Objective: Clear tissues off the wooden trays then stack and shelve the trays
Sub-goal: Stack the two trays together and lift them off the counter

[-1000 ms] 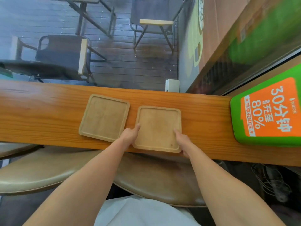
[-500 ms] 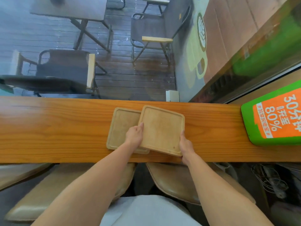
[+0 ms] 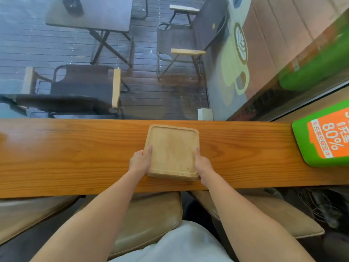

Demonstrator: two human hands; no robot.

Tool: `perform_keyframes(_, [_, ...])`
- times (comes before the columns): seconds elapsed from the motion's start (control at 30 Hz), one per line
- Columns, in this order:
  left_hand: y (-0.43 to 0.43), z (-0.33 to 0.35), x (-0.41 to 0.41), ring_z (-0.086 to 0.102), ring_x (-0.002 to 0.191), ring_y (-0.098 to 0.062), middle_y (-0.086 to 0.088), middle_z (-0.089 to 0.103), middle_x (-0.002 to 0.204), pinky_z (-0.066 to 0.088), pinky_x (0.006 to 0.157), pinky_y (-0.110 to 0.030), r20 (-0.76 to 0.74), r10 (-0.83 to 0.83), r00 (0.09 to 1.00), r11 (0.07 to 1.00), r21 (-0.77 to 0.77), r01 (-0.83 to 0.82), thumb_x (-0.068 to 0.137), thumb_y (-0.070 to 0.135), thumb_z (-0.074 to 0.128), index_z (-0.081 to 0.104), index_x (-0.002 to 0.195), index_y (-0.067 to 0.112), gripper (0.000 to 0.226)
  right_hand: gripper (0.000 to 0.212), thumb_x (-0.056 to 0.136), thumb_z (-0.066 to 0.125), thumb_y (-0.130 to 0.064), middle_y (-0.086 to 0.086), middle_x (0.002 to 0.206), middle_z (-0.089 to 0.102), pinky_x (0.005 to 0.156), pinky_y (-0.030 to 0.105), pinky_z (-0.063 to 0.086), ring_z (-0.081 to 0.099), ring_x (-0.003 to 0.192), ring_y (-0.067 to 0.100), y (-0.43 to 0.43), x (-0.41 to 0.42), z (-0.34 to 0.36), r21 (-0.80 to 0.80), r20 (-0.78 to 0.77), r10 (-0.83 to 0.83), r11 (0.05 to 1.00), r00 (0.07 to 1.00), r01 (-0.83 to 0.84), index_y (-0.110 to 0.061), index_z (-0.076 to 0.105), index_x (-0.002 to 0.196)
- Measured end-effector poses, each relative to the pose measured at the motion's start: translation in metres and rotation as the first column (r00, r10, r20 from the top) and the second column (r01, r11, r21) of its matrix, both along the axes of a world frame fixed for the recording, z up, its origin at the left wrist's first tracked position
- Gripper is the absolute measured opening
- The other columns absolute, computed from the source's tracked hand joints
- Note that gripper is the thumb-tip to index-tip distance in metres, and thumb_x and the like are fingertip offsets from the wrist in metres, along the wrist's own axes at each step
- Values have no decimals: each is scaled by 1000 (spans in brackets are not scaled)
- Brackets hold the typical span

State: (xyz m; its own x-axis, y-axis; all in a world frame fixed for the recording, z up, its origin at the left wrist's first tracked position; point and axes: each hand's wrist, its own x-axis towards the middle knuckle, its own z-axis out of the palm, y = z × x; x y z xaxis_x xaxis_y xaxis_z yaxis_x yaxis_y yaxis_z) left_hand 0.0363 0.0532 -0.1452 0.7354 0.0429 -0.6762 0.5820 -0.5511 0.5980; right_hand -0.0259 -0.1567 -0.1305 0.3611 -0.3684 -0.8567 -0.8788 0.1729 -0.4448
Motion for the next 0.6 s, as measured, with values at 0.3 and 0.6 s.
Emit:
perform_keyframes(0.3, [-8, -35, -11, 62, 95, -29, -10, 68, 108, 53, 85, -43, -14, -156, 988, 978, 139, 156, 94, 63, 36, 65, 115, 9, 65, 80, 93, 31, -69, 5, 115, 57, 90, 38, 44, 53, 101, 25, -7, -23, -34, -16, -87, -7, 1000, 996, 5, -5, 49, 137])
perform_keyframes(0.6, [-6, -35, -7, 61, 93, -31, -11, 67, 104, 53, 84, -45, -70, -206, 976, 940, 263, 217, 94, 65, 29, 65, 108, 10, 68, 80, 97, 23, -63, 10, 108, 57, 84, 35, 41, 49, 93, 24, -9, -23, -43, -153, -156, 275, 942, 949, -298, 3, 56, 128])
